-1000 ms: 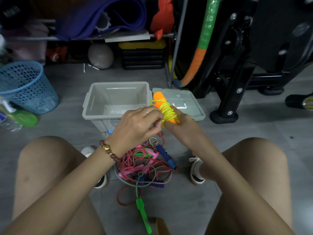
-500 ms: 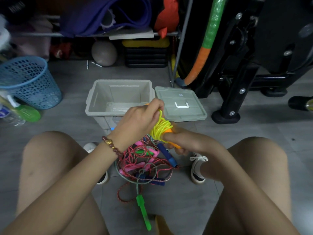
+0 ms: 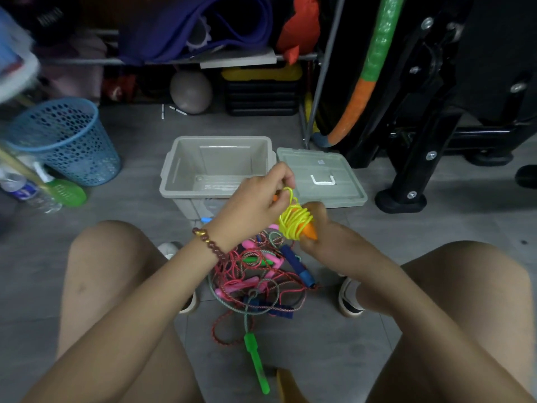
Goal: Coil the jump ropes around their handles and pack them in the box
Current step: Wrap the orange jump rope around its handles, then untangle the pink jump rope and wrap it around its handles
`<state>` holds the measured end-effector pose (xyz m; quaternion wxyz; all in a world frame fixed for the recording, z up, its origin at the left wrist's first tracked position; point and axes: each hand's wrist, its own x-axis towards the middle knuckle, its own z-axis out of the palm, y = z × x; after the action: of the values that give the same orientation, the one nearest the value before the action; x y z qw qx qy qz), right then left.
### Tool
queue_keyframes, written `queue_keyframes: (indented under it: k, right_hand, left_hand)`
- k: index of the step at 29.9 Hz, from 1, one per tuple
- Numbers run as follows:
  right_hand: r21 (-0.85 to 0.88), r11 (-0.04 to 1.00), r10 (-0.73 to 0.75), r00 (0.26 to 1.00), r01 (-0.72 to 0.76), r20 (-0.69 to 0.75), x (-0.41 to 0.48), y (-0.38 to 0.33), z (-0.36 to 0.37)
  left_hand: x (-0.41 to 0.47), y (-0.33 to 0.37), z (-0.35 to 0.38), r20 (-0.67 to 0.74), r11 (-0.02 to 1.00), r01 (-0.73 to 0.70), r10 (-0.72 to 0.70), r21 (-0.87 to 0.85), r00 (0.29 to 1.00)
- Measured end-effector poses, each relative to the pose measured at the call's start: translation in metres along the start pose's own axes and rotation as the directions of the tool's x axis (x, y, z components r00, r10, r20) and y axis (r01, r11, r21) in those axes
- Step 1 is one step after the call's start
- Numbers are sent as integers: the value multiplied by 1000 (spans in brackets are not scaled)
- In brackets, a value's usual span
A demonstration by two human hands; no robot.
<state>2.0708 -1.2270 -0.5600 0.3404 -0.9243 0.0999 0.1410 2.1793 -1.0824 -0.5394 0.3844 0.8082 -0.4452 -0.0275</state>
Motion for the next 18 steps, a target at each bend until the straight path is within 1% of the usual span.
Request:
queue_keyframes:
  k: [1, 2, 3, 4, 5, 6, 7, 8, 9, 10, 11, 12, 13, 14, 15, 16, 17, 18]
  right_hand:
    - [42, 998, 39, 997, -37, -66, -1, 5, 0]
    - [85, 995, 65, 991, -55, -117, 4, 12, 1]
    - [142, 988, 77, 990, -59, -122, 9, 17, 2]
    - [307, 947, 115, 992, -95, -49, 15, 23, 3]
    - [457, 882, 108, 993, -117, 47, 22, 36, 5]
    - [525, 835, 158, 986, -166, 60, 29, 49, 6]
    - [528, 806, 269, 960, -268, 76, 33, 60, 5]
    - [529, 762, 380, 920, -372, 99, 36, 77, 7]
    - [588, 685, 453, 883, -431, 120, 39, 97, 11]
    - [600, 646, 507, 853, -473, 126, 43, 112, 13]
    - [640, 577, 538, 825, -508, 169, 43, 128, 15]
    - [639, 546, 568, 800, -542, 193, 55, 137, 19]
    - [646, 546, 559, 806, -534, 194, 62, 145, 21]
    - [634, 578, 556, 817, -514, 155, 73, 156, 25]
    - [704, 540, 539, 832, -461, 131, 87, 170, 30]
    - [716, 545, 553, 829, -436, 84, 100, 185, 37]
    - [656, 590, 593, 804, -471, 44, 112, 198, 45]
    - [560, 639, 631, 775, -528, 10, 119, 207, 54]
  left_hand:
    - [0, -1, 1, 39, 989, 50, -45, -138, 998]
    - [0, -2, 2, 94, 966, 91, -70, -241, 993]
    - [-2, -4, 3, 134, 956, 99, -64, -277, 989]
    - [-3, -7, 4, 152, 965, 70, -31, -253, 988]
    - [-5, -11, 6, 161, 976, 28, 7, -215, 987]
    - [-6, -14, 7, 163, 982, -5, 36, -186, 986]
    - [-6, -17, 8, 166, 984, -25, 55, -176, 985]
    - [-6, -22, 10, 183, 985, -32, 64, -171, 981]
    - [-6, -26, 12, 209, 987, -34, 68, -160, 976]
    - [-4, -29, 14, 239, 990, -36, 68, -138, 969]
    - [-1, -33, 17, 272, 993, -36, 67, -116, 960]
    - [3, -37, 20, 306, 994, -30, 60, -101, 950]
    - [8, -41, 24, 339, 996, -18, 45, -84, 940]
    - [14, -45, 28, 369, 998, -5, 29, -66, 929]
    - [20, -50, 33, 391, 999, 13, 8, -52, 920]
    - [26, -55, 40, 402, 998, 34, -13, -45, 916]
    - [31, -62, 49, 405, 997, 60, -36, -47, 913]
    - [34, -68, 58, 407, 994, 91, -61, -55, 912]
